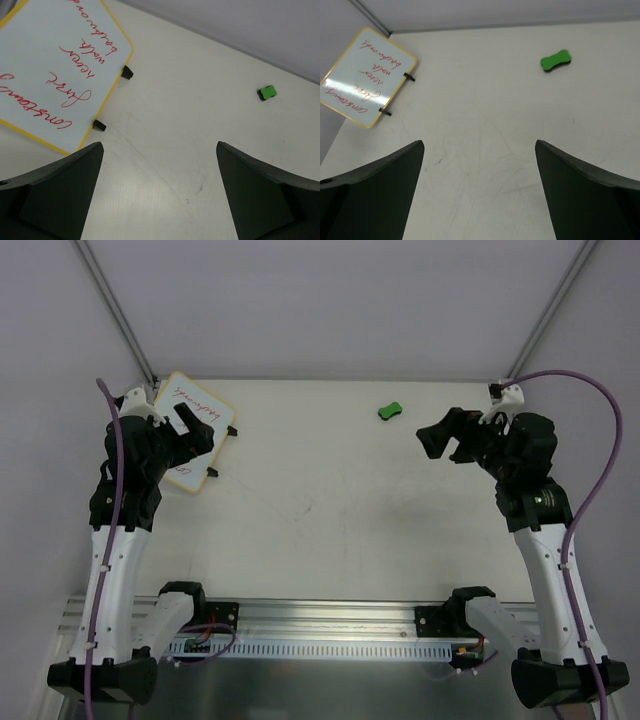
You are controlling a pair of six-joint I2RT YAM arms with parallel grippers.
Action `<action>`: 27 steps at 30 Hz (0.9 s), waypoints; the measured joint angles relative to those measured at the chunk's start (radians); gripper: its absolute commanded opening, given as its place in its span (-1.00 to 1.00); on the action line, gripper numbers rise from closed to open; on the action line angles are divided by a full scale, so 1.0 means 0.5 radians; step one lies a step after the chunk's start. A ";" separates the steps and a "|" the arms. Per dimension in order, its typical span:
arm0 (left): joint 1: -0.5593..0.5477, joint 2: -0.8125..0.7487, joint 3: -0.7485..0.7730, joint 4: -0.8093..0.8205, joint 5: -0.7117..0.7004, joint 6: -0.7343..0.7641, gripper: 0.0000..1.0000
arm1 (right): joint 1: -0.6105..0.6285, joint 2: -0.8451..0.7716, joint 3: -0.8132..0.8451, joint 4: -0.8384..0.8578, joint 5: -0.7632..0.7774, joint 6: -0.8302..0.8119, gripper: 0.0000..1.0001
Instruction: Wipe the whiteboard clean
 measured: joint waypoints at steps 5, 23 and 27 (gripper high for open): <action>0.323 0.178 -0.009 0.003 0.056 -0.117 0.97 | 0.001 0.178 -0.128 0.005 -0.232 0.208 0.99; 1.051 0.432 -0.410 0.276 0.159 0.162 0.68 | 0.202 0.216 -0.432 0.154 -0.543 0.142 0.98; 1.125 0.553 -0.427 0.384 0.282 0.252 0.57 | 0.242 0.205 -0.483 0.172 -0.610 0.082 0.98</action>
